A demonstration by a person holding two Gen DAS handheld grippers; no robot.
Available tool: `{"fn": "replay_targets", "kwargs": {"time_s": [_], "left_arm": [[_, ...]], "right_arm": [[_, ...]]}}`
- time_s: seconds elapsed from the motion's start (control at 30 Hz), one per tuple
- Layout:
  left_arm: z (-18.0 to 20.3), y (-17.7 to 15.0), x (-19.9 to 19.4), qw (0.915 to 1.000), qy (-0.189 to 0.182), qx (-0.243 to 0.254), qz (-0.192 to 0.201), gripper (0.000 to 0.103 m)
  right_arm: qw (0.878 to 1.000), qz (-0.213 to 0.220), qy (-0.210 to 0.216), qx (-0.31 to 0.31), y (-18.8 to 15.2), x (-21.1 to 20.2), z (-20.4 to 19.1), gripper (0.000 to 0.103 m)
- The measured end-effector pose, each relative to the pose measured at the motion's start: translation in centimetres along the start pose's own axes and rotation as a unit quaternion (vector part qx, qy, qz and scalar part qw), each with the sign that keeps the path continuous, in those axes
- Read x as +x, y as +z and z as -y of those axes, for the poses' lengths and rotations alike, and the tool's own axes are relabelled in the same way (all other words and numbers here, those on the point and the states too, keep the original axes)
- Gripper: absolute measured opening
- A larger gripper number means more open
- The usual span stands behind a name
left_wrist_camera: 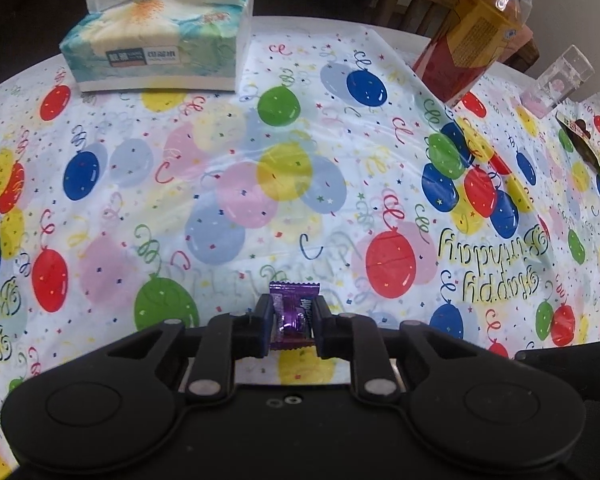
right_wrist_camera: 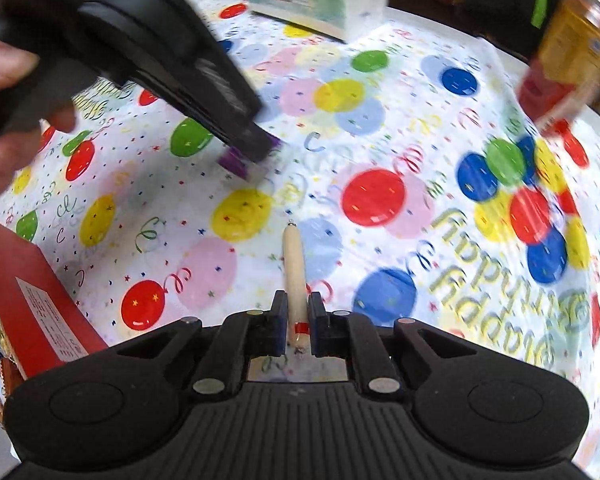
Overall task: Organize snacks
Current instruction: 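Grasp the purple candy with the left gripper while the right grasps the wooden stick, then carry the purple candy and wooden stick over the white box with both grippers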
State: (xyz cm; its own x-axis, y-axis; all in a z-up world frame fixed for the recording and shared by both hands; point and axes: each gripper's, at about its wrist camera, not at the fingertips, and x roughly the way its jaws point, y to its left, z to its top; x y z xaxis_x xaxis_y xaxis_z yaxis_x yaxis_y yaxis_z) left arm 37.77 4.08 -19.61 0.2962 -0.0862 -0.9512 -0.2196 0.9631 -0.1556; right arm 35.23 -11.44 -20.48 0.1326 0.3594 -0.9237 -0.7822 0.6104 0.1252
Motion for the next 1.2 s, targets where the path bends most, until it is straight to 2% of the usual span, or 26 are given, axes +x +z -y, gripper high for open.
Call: {"fn": "replay_targets", "kwargs": {"time_s": [0.33, 0.57, 1.2], "left_arm": [[-0.5, -2.1, -3.0, 0.9998, 0.000, 0.016, 0.006, 0.017], [-0.5, -4.4, -6.1, 0.9991, -0.009, 0.038, 0.015, 0.017], [0.2, -12.0, -14.8, 0.9933, -0.035, 0.101, 0.044, 0.017]], "right_arm": [[0.997, 0.016, -0.022, 0.071, -2.4, -4.2, 2.0, 0.011], [0.993, 0.034, -0.038, 0.105, -3.8, -8.0, 1.9, 0.011], [0.986, 0.064, -0.050, 0.146, -7.8, -17.4, -4.2, 0.011]]}}
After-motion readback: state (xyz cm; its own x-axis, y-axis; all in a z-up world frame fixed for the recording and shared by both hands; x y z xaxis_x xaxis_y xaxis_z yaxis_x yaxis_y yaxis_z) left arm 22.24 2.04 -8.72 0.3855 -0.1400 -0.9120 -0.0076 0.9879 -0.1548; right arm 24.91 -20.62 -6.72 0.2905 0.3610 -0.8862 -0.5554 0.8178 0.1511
